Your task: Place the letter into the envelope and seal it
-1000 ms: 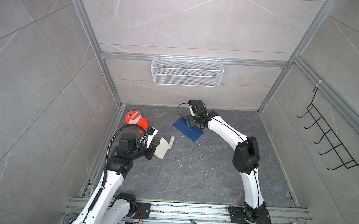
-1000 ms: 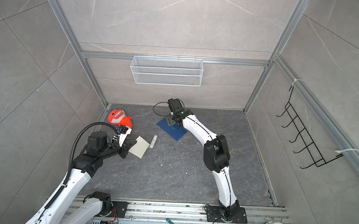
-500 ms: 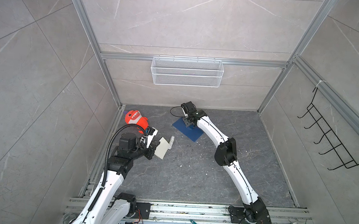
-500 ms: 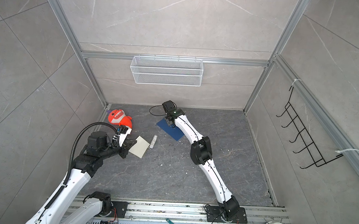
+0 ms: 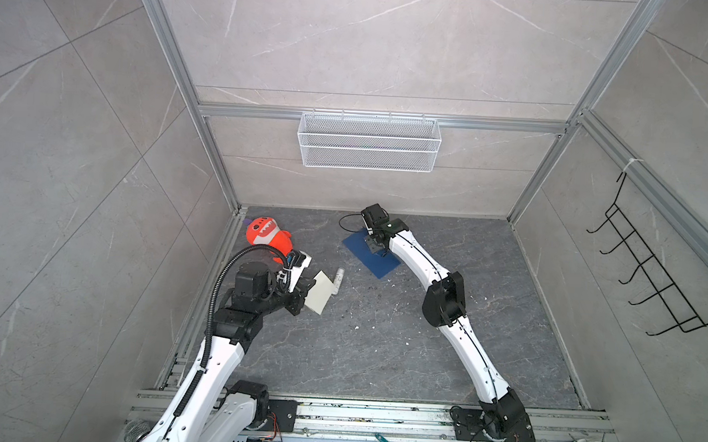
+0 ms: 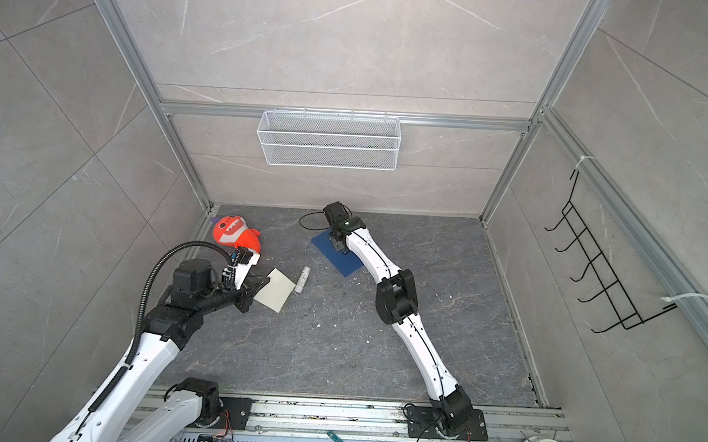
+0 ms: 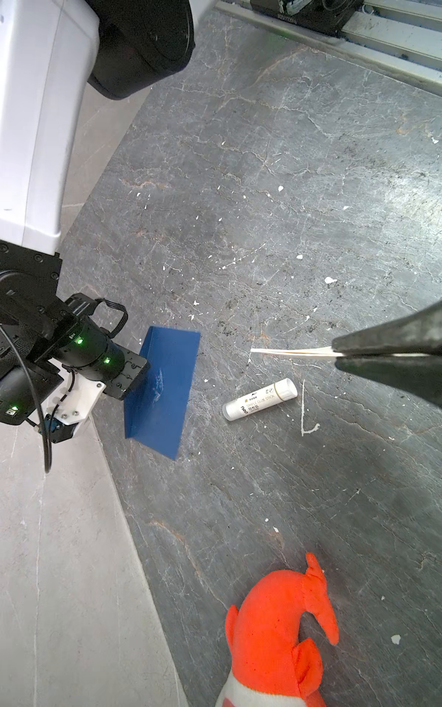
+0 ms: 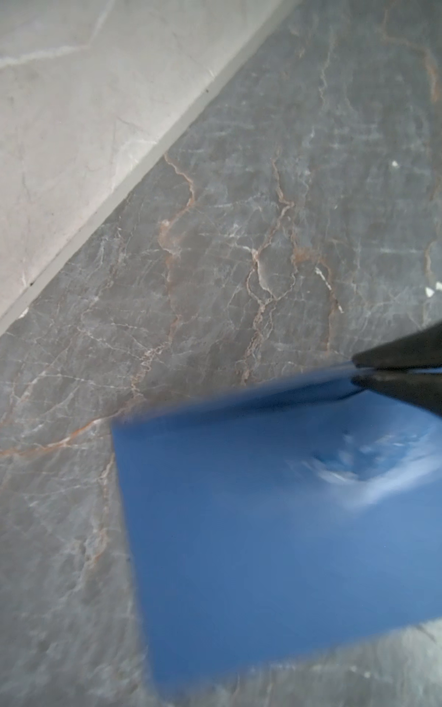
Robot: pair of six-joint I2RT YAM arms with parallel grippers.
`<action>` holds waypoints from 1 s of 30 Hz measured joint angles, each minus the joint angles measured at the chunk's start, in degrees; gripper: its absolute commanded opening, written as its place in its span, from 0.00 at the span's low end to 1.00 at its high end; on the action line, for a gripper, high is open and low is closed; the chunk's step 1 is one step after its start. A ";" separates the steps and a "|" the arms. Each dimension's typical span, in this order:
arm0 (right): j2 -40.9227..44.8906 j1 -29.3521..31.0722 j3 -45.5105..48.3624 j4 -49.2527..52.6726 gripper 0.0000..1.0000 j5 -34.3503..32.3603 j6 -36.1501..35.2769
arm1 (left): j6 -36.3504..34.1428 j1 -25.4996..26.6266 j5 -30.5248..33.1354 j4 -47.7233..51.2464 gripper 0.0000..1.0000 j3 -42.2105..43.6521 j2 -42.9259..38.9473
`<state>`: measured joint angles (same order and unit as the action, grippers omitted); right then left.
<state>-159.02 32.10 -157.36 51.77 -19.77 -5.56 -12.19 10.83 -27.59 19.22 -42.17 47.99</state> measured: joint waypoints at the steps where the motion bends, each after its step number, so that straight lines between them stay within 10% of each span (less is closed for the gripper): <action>1: 0.00 -0.07 0.00 0.15 0.00 0.02 0.00 | 0.00 0.00 0.00 0.00 0.00 0.00 -0.02; 13: 8.68 -1.88 6.54 6.97 0.00 4.68 7.56 | 0.00 0.00 -0.07 0.00 0.00 0.00 -0.15; 30: 66.71 -2.23 77.13 -17.40 0.00 20.06 30.16 | 0.17 0.00 -8.63 -4.46 0.00 1.16 -1.86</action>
<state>-92.31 29.87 -80.23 34.37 0.30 24.60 -12.01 10.83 -36.23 14.76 -41.01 46.13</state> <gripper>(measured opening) 0.046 0.044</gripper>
